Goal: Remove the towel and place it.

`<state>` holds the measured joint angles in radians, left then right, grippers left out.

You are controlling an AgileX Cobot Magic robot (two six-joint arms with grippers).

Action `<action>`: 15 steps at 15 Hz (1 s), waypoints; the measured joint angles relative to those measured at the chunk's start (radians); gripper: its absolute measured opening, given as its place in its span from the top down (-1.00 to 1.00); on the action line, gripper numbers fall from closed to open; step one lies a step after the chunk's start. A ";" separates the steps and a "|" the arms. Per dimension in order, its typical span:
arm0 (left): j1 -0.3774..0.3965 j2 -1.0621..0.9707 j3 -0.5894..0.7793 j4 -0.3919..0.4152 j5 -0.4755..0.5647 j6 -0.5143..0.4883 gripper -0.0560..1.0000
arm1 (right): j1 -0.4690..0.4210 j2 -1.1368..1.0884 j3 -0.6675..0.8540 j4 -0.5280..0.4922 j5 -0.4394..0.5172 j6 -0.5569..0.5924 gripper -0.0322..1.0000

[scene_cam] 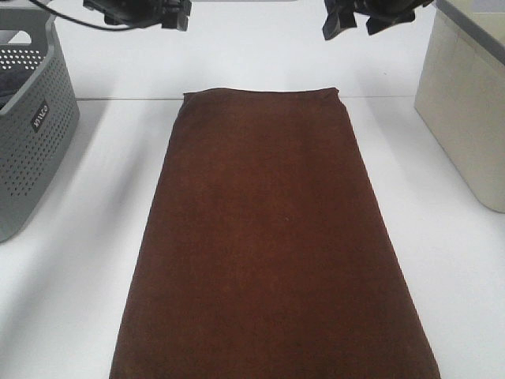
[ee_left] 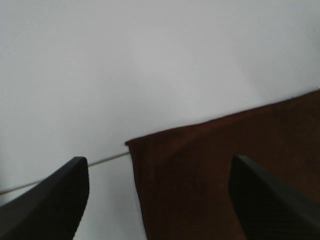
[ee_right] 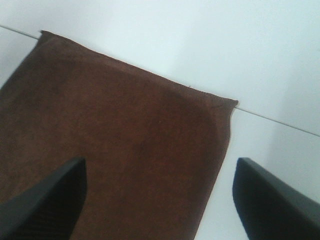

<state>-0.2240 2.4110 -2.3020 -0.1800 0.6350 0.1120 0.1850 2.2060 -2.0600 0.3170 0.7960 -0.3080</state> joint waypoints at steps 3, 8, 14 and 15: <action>0.027 -0.209 -0.001 0.011 0.274 -0.090 -0.46 | 0.000 -0.203 0.000 -0.076 0.149 0.122 -0.57; 0.221 -0.358 -0.001 0.064 0.536 -0.154 -0.58 | -0.122 -0.367 -0.001 -0.132 0.354 0.262 -0.57; 0.237 -0.500 0.157 0.097 0.574 -0.134 -0.59 | -0.147 -0.553 0.152 -0.182 0.414 0.285 -0.57; 0.237 -0.561 0.263 0.123 0.574 -0.134 -0.59 | -0.147 -0.630 0.248 -0.187 0.415 0.285 -0.57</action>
<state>0.0130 1.8500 -2.0390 -0.0570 1.2090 -0.0220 0.0380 1.5760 -1.8120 0.1300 1.2110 -0.0230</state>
